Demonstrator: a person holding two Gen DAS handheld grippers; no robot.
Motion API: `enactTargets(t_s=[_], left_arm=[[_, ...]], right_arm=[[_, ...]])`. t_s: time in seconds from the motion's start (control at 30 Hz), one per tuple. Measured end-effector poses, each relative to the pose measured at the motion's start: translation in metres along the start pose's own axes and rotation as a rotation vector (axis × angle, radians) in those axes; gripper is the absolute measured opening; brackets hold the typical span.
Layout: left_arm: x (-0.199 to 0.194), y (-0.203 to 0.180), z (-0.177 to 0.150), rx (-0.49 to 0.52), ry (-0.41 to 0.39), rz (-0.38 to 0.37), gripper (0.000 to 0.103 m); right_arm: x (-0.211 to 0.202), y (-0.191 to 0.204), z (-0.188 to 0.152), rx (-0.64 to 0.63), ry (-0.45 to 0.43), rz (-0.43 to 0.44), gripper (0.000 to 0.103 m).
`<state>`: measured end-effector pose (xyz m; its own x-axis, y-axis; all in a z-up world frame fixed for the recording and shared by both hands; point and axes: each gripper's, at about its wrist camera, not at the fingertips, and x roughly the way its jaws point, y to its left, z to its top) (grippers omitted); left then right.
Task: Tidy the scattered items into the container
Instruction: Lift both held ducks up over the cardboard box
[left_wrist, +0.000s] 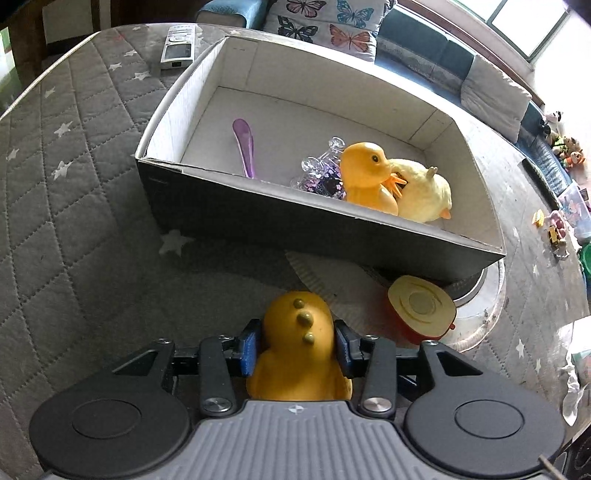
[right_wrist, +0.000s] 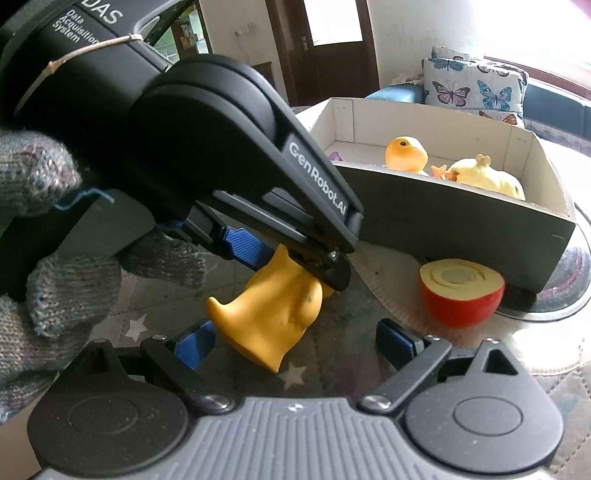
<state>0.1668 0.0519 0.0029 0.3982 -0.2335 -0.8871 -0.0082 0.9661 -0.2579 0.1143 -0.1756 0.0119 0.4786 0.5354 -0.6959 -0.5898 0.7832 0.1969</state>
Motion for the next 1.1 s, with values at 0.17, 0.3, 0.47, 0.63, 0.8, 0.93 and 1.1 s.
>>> enactTargets(t_s=[0.17,0.3,0.47,0.63,0.8,0.93,1.1], left_arm=[[-0.001,0.004,0.000,-0.027,-0.003,-0.015,0.044],[-0.001,0.005,-0.001,-0.042,-0.003,-0.021,0.044],[-0.003,0.007,-0.002,-0.053,-0.006,-0.023,0.043],[-0.006,0.008,-0.004,-0.060,-0.013,-0.025,0.043],[-0.013,0.007,-0.004,-0.057,-0.029,-0.037,0.043],[-0.017,0.008,-0.004,-0.058,-0.040,-0.042,0.043],[-0.026,0.008,-0.002,-0.062,-0.059,-0.058,0.043]], right_arm=[[0.003,-0.003,0.003,0.003,-0.006,-0.013,0.087],[0.003,0.001,0.007,-0.019,-0.005,-0.003,0.074],[0.005,0.001,0.010,-0.024,-0.001,0.007,0.069],[0.005,-0.002,0.013,-0.020,-0.004,0.013,0.070],[0.004,-0.002,0.014,-0.018,-0.009,0.022,0.060],[0.002,0.000,0.015,-0.022,-0.016,0.027,0.059],[-0.003,0.003,0.018,-0.034,-0.026,0.033,0.056]])
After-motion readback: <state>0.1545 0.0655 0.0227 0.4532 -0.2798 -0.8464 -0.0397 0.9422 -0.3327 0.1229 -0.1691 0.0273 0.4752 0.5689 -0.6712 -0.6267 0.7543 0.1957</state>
